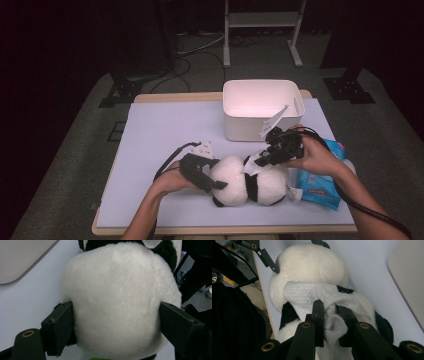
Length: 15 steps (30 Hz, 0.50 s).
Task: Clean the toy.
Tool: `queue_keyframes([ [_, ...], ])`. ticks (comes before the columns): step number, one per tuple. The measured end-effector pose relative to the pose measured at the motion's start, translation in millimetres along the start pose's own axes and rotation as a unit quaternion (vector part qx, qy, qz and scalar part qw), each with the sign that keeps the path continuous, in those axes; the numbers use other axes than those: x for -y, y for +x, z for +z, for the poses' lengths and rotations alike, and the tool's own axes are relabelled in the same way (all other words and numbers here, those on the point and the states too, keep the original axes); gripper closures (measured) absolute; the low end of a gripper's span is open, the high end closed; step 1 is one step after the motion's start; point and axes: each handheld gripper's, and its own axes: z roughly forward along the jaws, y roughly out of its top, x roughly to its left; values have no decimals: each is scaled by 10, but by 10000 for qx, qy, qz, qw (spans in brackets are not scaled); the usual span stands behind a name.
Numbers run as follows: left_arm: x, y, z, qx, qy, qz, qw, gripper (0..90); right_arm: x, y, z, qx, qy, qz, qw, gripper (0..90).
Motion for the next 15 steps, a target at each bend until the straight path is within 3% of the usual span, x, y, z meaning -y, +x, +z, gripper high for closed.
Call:
queue_keyframes([
  [15, -3, -1, 0, 1, -19, -9, 10000, 166, 284, -28, -170, 56, -103, 227, 9997, 776],
])
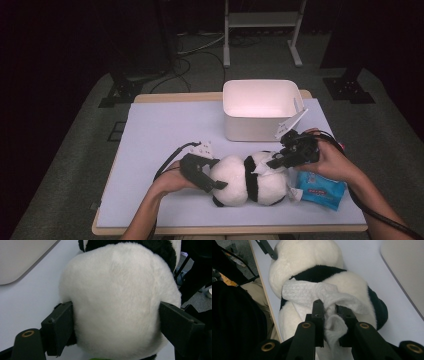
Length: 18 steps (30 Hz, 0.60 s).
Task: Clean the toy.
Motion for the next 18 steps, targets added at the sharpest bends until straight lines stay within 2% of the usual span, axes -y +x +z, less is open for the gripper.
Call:
queue_keyframes([
  [12, -1, 1, 1, 5, 1, -2, 10000, 166, 145, -57, -88, 65, -15, 213, 9998, 775],
  [18, -2, -3, 2, -2, 23, 22, 10000, 167, 131, -39, -94, 85, -18, 155, 9998, 775],
])
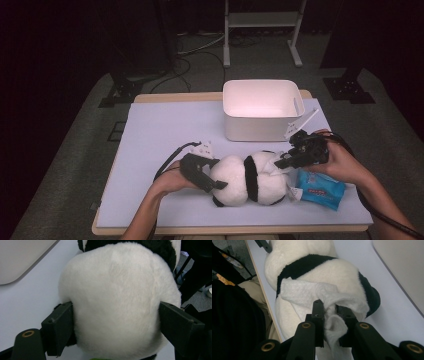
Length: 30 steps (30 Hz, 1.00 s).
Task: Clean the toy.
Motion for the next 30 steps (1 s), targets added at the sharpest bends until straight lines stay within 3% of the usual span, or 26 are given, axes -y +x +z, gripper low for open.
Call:
queue_keyframes([
  [15, -17, -25, -5, -58, 61, 41, 10000, 167, -361, 43, 203, -117, 96, -299, 9994, 775],
  [26, -22, -34, -2, -83, 67, 83, 9999, 167, -650, 150, 482, -301, 265, -560, 9976, 775],
  [30, -13, -26, -1, -70, 37, 46, 10000, 167, -741, 165, 544, -216, 391, -694, 9966, 775],
])
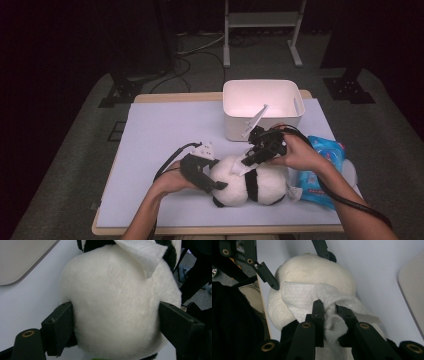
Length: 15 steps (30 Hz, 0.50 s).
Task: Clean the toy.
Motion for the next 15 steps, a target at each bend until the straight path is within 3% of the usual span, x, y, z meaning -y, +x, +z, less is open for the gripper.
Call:
queue_keyframes([
  [8, 0, -1, 0, 3, -8, 12, 10000, 167, 131, -59, -143, 168, -14, 215, 9996, 775],
  [15, 1, 4, 1, 18, -32, 1, 10000, 167, 456, -132, -353, 277, -202, 517, 9981, 775],
])
